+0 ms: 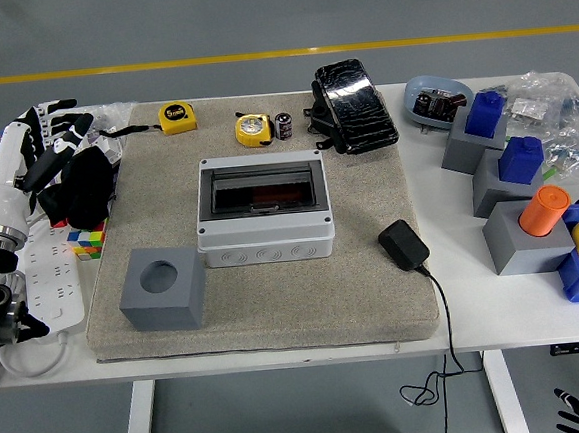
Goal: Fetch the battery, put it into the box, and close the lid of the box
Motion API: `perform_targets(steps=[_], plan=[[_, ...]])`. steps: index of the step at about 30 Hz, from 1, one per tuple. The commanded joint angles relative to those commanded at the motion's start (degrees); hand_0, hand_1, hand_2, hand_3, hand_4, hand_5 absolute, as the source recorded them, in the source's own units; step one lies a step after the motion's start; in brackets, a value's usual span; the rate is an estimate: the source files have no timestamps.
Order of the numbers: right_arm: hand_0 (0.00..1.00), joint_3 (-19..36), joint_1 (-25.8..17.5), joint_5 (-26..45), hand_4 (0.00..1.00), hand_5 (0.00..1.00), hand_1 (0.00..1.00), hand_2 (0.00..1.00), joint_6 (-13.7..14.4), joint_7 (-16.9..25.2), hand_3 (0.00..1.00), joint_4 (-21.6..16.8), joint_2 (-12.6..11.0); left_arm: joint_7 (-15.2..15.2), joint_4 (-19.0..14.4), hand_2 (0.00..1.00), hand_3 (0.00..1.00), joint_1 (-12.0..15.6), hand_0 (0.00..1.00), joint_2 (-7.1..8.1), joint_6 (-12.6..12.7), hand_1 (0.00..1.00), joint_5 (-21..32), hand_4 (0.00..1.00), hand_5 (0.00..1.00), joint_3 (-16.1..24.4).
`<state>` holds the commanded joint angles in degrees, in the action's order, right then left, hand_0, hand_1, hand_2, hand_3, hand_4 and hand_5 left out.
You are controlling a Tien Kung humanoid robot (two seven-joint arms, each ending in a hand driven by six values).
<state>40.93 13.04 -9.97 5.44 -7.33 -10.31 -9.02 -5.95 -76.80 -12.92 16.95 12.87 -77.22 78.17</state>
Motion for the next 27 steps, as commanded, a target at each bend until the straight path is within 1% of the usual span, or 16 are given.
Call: perform_targets(steps=[12,18,27], plan=[[0.625,-1.9,0.3,1.2,0.915,0.506,0.691,0.67,0.0,0.1,0.55,0.0,-0.4,0.1,0.1,0.694,0.741,-0.2,0.613,0.29,-0.1,0.704,0.0,0.998,0.71,-0.6],[0.625,-1.8,0.3,0.9,0.915,0.506,0.691,0.671,-0.1,-0.2,0.551,0.0,-0.6,0.0,0.2,0.693,0.74,-0.5,0.615,0.42,-0.2,0.703,0.1,0.998,0.709,-0.9],[0.625,-2.8,0.6,1.7,0.915,0.506,0.691,0.67,-0.1,-0.1,0.551,0.0,-0.9,0.0,0.3,0.693,0.74,-0.8,0.615,0.97,-0.2,0.703,0.1,0.998,0.709,-1.7]])
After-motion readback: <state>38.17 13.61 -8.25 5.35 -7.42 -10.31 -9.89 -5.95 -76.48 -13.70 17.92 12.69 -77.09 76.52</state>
